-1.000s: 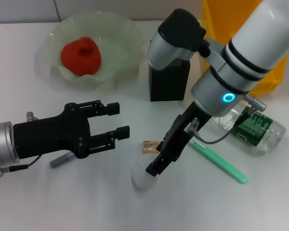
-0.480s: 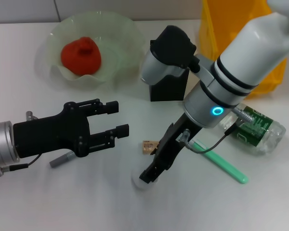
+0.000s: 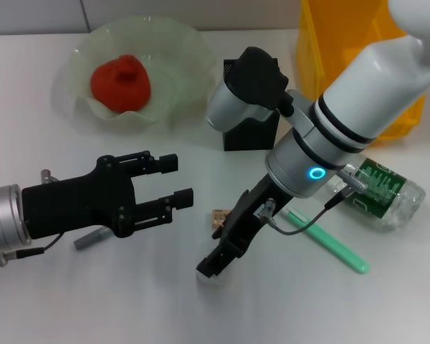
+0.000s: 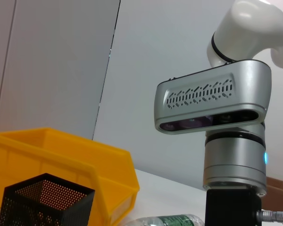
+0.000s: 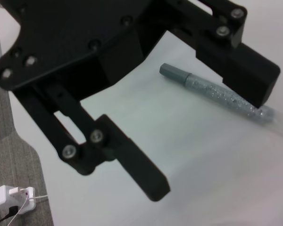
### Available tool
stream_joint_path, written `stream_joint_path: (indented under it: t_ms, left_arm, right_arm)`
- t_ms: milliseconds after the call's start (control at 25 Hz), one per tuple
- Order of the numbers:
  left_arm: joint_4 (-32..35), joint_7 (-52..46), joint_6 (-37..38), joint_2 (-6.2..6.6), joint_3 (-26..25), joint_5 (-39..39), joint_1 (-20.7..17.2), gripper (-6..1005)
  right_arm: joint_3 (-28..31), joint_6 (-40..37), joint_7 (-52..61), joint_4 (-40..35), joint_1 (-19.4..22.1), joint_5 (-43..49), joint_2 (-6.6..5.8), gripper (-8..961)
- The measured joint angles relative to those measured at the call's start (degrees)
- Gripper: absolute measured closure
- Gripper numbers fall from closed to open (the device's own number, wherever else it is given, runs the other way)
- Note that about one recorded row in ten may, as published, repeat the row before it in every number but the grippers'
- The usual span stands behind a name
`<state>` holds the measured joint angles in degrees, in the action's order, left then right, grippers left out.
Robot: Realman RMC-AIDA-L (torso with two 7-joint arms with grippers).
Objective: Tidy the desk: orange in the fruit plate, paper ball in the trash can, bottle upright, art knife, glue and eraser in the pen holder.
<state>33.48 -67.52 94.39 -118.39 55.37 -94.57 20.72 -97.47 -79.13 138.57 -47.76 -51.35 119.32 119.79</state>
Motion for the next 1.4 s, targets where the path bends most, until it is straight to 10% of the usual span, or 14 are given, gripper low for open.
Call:
stream_joint_path:
  t_ms: [760, 1000, 1400]
  left_arm:
    - [0.00, 0.02, 0.00, 0.01, 0.00, 0.00, 0.10, 380]
    - [0.00, 0.02, 0.04, 0.01, -0.03, 0.00, -0.01, 381]
    - [0.01, 0.02, 0.45, 0.00, -0.73, 0.63, -0.15, 382]
  right_arm:
    - [-0.58, -0.39, -0.59, 0.75, 0.03, 0.18, -0.02, 298]
    - [-0.01, -1.61, -0.59, -0.51, 1.11, 0.04, -0.21, 476]
    - [14.45, -10.31, -5.43, -20.27, 18.65, -2.78, -0.54, 482]
